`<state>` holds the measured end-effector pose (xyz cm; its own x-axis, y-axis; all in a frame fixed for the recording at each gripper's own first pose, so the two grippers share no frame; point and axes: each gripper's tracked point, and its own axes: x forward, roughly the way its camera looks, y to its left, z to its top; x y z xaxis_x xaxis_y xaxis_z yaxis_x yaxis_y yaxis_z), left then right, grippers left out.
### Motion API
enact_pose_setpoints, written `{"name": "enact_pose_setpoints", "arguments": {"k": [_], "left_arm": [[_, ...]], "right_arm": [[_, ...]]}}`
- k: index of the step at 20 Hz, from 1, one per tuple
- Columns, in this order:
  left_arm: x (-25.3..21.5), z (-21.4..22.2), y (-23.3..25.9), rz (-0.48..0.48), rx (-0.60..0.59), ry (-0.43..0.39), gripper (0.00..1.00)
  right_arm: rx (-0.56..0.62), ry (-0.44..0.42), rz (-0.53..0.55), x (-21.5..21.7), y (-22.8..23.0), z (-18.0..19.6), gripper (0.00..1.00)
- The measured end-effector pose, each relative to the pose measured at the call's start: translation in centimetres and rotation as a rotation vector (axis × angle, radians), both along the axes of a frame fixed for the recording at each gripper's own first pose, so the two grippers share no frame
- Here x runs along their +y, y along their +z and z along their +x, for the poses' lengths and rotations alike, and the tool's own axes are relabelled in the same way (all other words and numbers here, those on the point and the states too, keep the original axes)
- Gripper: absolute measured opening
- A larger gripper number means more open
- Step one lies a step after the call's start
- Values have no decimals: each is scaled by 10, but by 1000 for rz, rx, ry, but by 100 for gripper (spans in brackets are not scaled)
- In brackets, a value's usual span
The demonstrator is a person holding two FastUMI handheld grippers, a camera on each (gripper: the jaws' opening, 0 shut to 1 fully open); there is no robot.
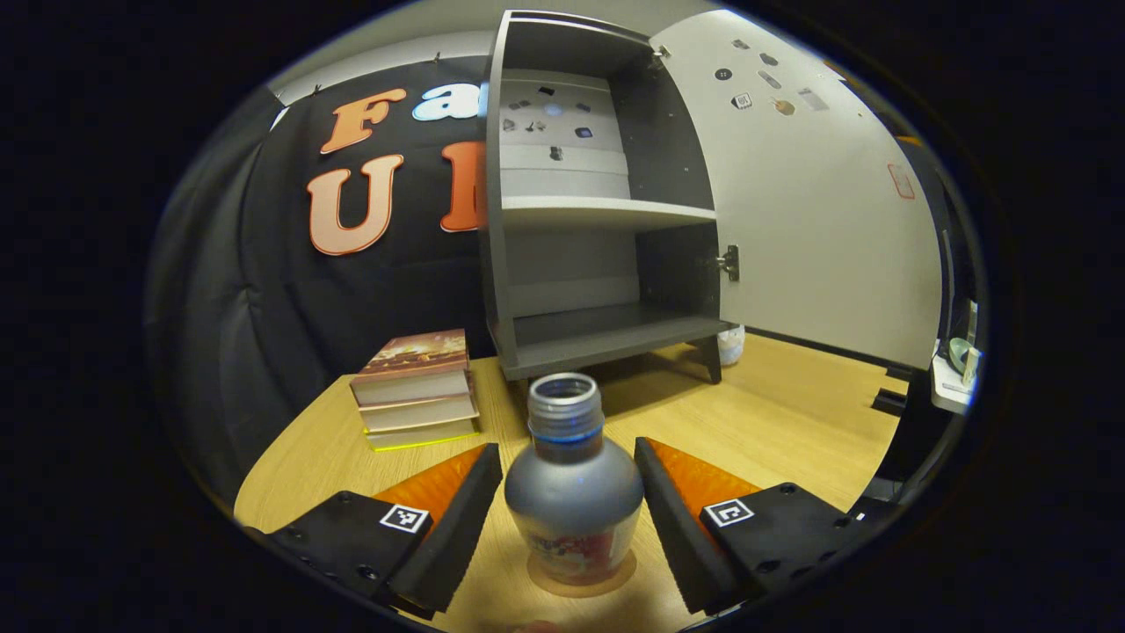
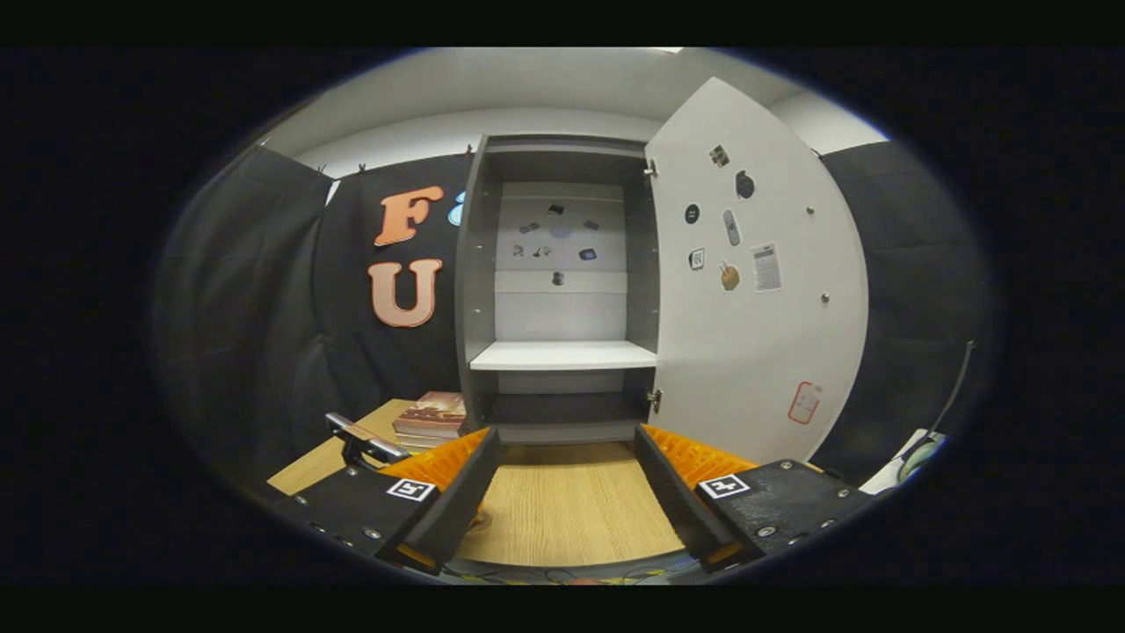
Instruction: Open the cabinet door with the right hand, grasp the bottle in the cabinet with the left hand and place it on the coaster, then close the cabinet door with the right hand.
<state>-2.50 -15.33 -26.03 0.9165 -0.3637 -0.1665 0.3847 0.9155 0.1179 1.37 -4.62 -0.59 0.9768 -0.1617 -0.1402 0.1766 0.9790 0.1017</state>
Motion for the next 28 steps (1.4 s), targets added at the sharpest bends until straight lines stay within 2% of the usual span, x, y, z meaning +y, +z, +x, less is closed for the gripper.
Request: {"name": "enact_pose_setpoints", "arguments": {"k": [7, 13, 15, 16, 17, 18, 19, 22, 28], "left_arm": [[1, -9, 95, -46, -95, 14, 98], [-9, -26, 155, -96, -86, 63, 98], [-11, -29, 172, -102, -87, 78, 95], [-12, -30, 176, -108, -92, 85, 98], [-13, -31, 185, -116, -101, 93, 95], [-14, -32, 192, -124, -109, 101, 98], [-15, -35, 197, -132, -113, 109, 95], [-20, -41, 210, -151, -122, 124, 98], [-19, -60, 222, -131, -151, 179, 98]], "right_arm": [[-66, -5, -21, -16, 16, 5, 93], [-129, -41, -26, -41, 30, 2, 93], [-145, -71, -41, -55, 34, 0, 93], [-152, -88, -47, -61, 35, -2, 93], [-158, -107, -51, -68, 37, -4, 93], [-162, -128, -54, -75, 38, -6, 93], [-166, -150, -56, -82, 38, -8, 93], [-180, -212, -71, -103, 42, -13, 93], [-209, -295, -124, -140, 53, -15, 93]]}}
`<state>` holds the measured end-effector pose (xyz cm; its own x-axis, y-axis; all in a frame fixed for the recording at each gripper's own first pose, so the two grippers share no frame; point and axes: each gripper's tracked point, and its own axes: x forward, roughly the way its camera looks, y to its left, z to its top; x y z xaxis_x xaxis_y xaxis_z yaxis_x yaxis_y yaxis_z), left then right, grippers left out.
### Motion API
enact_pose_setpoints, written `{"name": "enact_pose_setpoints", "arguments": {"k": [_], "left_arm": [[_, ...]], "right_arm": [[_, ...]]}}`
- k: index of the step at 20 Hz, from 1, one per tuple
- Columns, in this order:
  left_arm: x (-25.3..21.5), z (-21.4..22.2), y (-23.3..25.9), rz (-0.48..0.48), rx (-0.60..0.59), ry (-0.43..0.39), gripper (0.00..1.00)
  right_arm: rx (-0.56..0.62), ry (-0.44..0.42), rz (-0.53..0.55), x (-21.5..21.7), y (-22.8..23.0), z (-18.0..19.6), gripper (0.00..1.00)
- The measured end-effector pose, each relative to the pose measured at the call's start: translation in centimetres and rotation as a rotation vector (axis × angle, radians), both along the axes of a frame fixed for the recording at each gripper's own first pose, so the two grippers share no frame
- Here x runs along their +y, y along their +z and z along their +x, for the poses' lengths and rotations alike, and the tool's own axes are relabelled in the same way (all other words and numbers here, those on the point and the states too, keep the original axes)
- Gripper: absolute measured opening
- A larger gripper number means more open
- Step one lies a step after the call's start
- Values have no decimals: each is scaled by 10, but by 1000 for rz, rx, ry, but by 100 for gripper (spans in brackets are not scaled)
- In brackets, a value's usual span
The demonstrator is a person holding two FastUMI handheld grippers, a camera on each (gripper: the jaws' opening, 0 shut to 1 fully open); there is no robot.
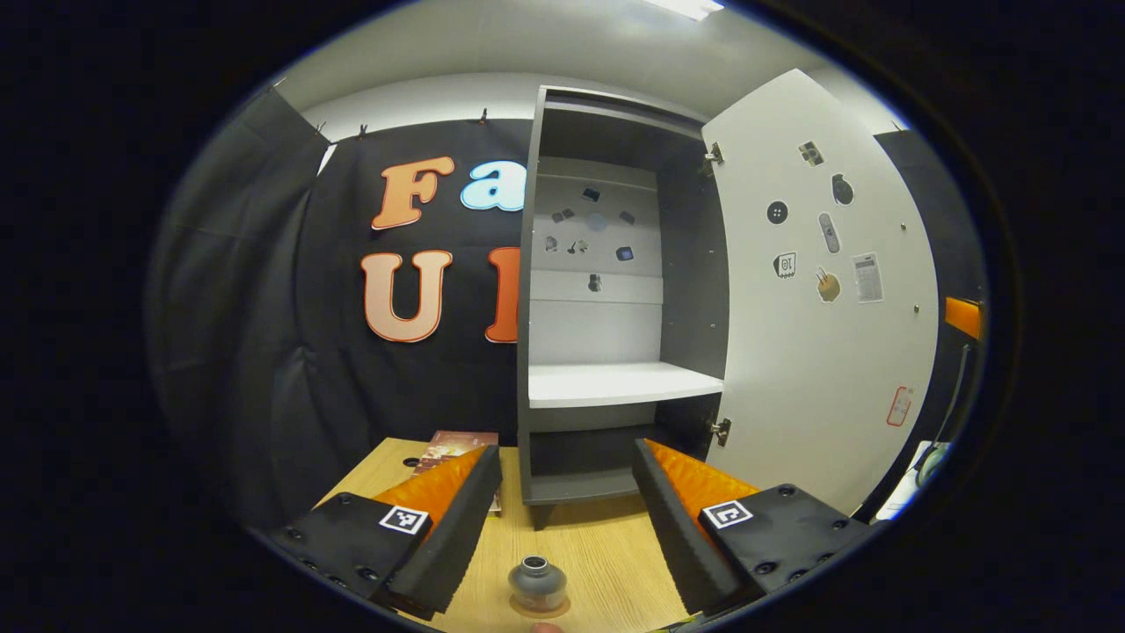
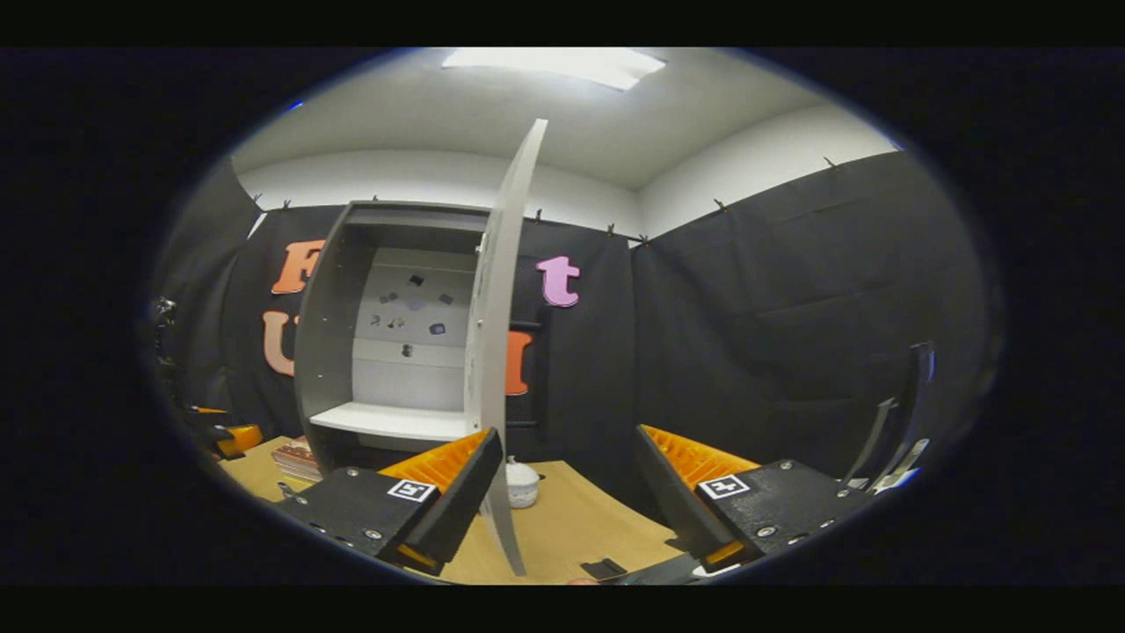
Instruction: Open the cabinet door with the right hand, grasp the bottle in the cabinet with the left hand and place it on the coaster, then close the cabinet door with the right hand.
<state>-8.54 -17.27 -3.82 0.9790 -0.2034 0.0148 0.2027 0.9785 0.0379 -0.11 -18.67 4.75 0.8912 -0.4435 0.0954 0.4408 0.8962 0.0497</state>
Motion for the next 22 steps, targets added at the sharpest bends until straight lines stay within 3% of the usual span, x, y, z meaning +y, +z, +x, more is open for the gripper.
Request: {"name": "enact_pose_setpoints", "arguments": {"k": [5, 6, 7, 9, 14, 15, 17, 20, 21, 22], "left_arm": [[10, -9, 12, -9, -15, 20, 97], [15, -9, 13, -2, -17, 29, 97], [20, -8, 16, 3, -22, 41, 98], [29, -7, 21, -2, -25, 58, 98], [44, -6, 21, -47, -3, 91, 99], [46, -7, 21, -52, 1, 97, 98], [51, -9, 22, -50, 2, 103, 96], [62, -4, 29, -34, -22, 116, 95], [65, -1, 31, -32, -26, 115, 95], [68, 3, 32, -31, -32, 110, 95]], "right_arm": [[-1, 25, -14, 0, 5, 5, 93], [-2, 34, -10, 2, 5, 6, 96], [-2, 50, -2, 6, 3, 10, 91], [-1, 83, 10, 14, 4, 14, 89], [-11, 218, 29, 46, 7, 25, 87], [-16, 252, 33, 54, 8, 28, 77], [-28, 327, 52, 72, 9, 34, 85], [-36, 435, 79, 101, 10, 43, 84], [-33, 449, 85, 107, 10, 45, 92], [-31, 449, 78, 109, 10, 47, 84]]}}
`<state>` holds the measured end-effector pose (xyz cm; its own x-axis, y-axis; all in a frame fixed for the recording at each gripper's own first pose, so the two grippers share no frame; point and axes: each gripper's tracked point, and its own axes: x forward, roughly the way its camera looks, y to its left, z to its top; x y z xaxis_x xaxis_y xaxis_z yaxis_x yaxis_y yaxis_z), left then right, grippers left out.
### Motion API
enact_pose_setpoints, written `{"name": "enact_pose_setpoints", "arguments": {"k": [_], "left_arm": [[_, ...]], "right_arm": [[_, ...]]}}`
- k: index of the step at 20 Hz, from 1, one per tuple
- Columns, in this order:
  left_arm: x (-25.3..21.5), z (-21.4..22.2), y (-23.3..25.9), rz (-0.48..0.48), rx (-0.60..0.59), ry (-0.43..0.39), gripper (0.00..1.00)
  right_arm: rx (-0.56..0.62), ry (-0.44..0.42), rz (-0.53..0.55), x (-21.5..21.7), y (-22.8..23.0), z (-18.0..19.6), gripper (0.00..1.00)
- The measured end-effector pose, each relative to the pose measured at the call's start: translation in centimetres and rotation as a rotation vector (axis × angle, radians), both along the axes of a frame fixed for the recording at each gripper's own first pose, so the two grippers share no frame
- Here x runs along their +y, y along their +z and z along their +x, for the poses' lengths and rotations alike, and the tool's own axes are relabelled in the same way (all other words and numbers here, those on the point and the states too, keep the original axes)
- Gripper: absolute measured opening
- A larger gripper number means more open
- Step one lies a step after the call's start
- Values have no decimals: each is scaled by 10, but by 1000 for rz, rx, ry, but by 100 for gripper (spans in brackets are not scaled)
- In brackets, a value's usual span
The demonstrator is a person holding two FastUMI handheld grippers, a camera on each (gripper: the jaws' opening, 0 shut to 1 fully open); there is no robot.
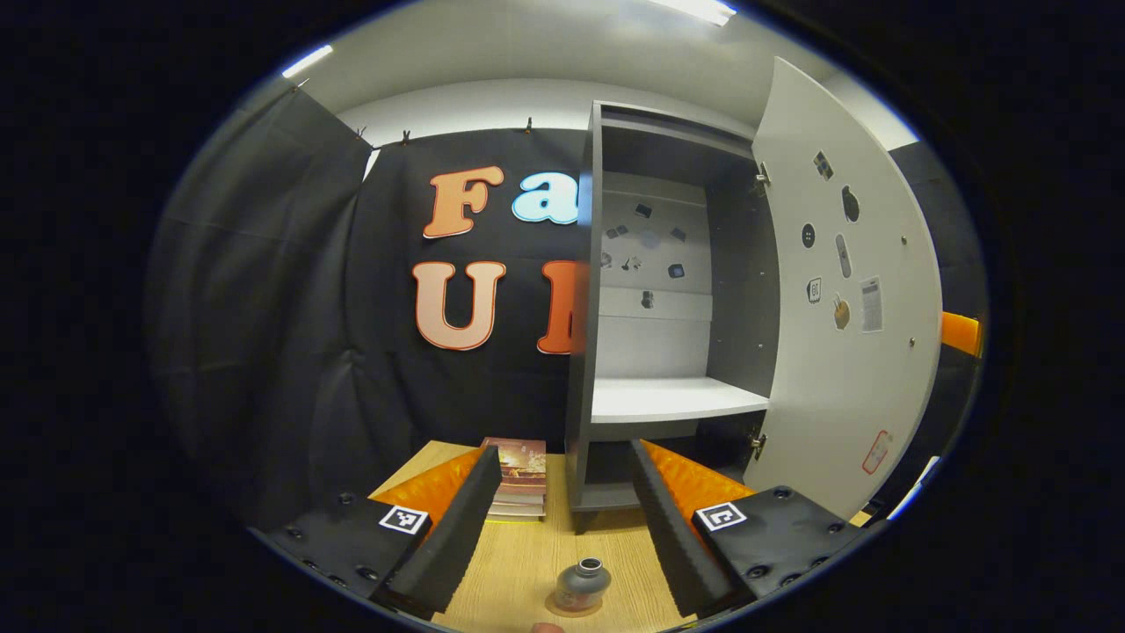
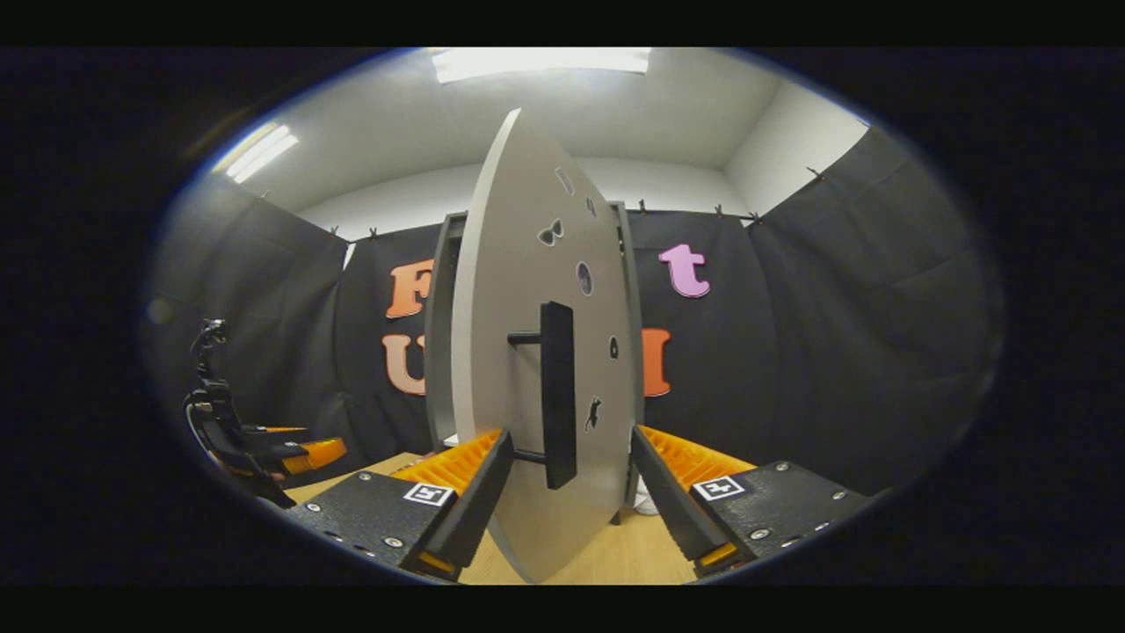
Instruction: Open the cabinet door with the right hand, grasp the bottle in the cabinet with the left hand and place it on the coaster, then close the cabinet door with the right hand.
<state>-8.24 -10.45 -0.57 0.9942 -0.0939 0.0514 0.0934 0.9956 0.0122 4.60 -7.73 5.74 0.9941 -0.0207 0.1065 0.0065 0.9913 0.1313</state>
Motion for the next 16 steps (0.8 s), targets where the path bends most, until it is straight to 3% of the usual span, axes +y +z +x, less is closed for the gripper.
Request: {"name": "enact_pose_setpoints", "arguments": {"k": [2, 3, 4, 5, 6, 7, 10, 11, 12, 13, 15, 16], "left_arm": [[5, 11, 6, 2, -17, -16, 95], [9, 17, 6, 6, -15, -25, 94], [11, 24, 7, 7, -17, -39, 95], [14, 31, 11, 2, -27, -50, 95], [16, 40, 12, -1, -29, -62, 95], [19, 47, 11, -3, -26, -74, 95], [29, 75, 11, 3, -26, -113, 95], [34, 83, 11, 3, -27, -125, 95], [38, 90, 14, 3, -29, -136, 94], [44, 97, 15, 5, -32, -145, 94], [55, 107, 18, 11, -41, -156, 95], [61, 112, 16, 14, -37, -160, 95]], "right_arm": [[-17, -12, -24, 0, 6, 2, 84], [-10, -19, -33, 1, 4, 9, 72], [-4, -21, -49, 3, 3, 12, 80], [1, -14, -59, 8, 3, 13, 77], [1, -9, -59, 12, 4, 14, 65], [2, -5, -61, 16, 4, 17, 69], [-1, 14, -51, 33, 5, 29, 69], [1, 39, -37, 42, 4, 33, 60], [12, 58, -13, 50, 1, 38, 64], [33, 62, 13, 55, -4, 41, 53], [31, 86, 77, 64, -7, 40, 58], [37, 97, 97, 70, -10, 40, 53]]}}
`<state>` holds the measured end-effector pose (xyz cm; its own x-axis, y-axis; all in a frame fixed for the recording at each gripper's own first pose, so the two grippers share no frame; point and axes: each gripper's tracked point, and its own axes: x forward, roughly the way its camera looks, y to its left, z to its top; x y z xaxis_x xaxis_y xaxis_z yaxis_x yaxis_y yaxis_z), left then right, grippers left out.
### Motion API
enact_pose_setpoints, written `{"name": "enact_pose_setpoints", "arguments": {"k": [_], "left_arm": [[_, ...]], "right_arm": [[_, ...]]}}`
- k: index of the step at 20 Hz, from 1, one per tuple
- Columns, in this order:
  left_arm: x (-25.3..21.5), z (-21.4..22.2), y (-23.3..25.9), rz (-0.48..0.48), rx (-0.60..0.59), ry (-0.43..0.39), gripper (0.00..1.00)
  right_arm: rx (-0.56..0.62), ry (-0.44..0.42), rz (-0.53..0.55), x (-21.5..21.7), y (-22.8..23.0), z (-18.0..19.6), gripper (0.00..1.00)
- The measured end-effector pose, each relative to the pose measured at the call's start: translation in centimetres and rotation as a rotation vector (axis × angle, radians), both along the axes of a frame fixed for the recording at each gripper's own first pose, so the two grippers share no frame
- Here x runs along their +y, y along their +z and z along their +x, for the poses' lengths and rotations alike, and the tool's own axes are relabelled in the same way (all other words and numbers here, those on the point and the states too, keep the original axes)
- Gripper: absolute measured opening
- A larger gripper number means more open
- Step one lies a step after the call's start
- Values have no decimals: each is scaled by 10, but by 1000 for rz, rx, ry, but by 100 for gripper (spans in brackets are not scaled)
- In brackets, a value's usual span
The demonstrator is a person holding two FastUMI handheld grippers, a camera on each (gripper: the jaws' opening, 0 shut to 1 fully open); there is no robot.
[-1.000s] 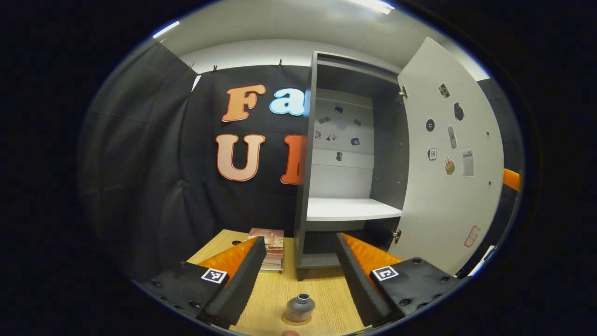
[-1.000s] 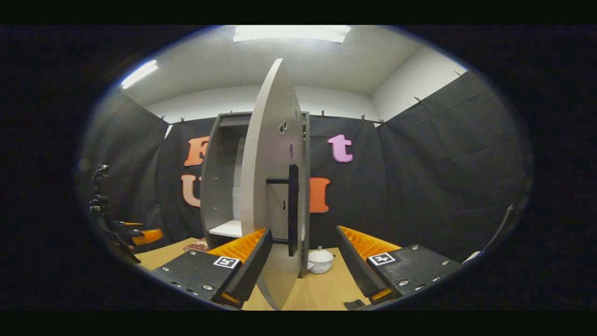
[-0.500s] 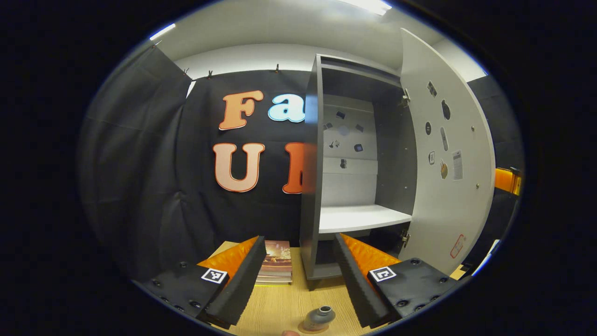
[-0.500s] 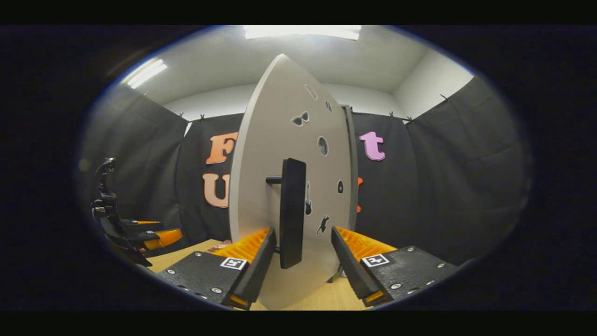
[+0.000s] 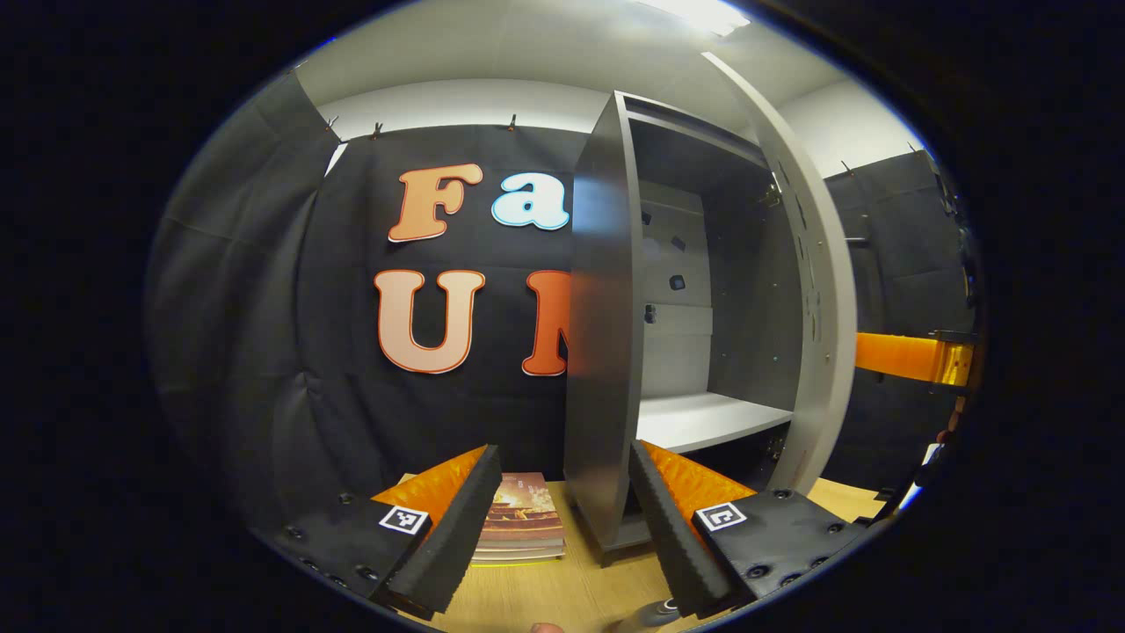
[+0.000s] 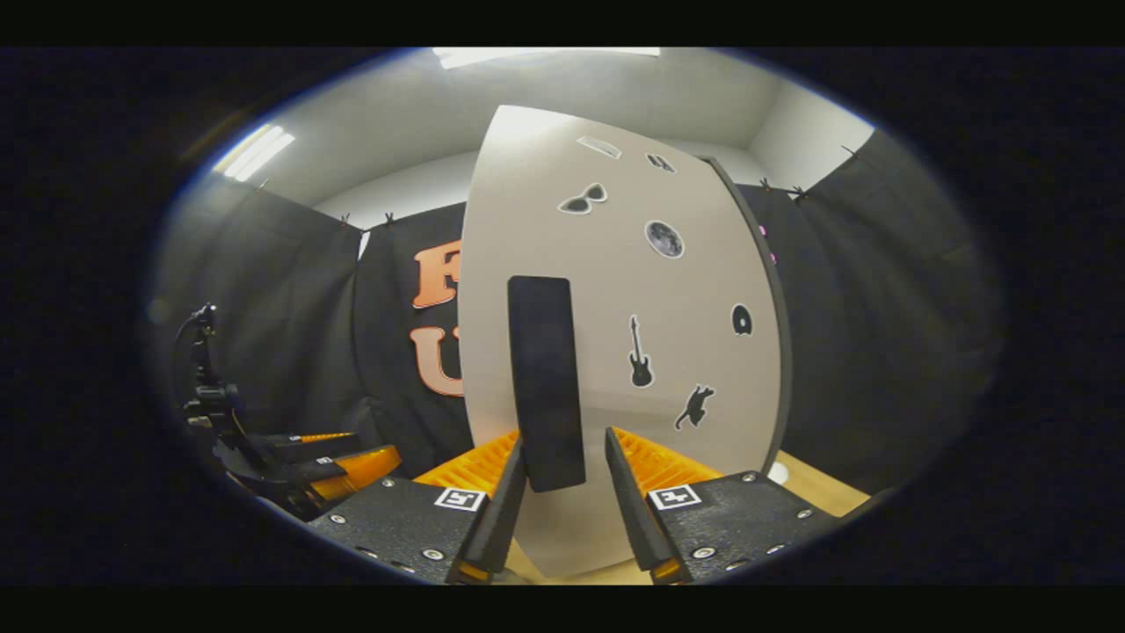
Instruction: Open the cabinet door with the right hand, grasp the bottle in the cabinet with the left hand and place it on the coaster, then close the cabinet door with the right hand.
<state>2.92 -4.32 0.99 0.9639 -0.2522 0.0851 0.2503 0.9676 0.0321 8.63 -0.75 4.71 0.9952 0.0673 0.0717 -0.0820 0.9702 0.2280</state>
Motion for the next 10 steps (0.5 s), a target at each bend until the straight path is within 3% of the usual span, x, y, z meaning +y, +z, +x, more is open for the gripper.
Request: {"name": "enact_pose_setpoints", "arguments": {"k": [2, 5, 10], "left_arm": [[9, 7, 0, -6, 9, -4, 95], [22, 16, 1, -22, 6, 21, 95], [27, 26, -5, -29, 19, 70, 94]], "right_arm": [[3, 16, 1, 10, 1, 7, 49], [12, 21, -38, 18, 4, 30, 36], [30, 87, -34, 28, 1, 39, 36]]}}
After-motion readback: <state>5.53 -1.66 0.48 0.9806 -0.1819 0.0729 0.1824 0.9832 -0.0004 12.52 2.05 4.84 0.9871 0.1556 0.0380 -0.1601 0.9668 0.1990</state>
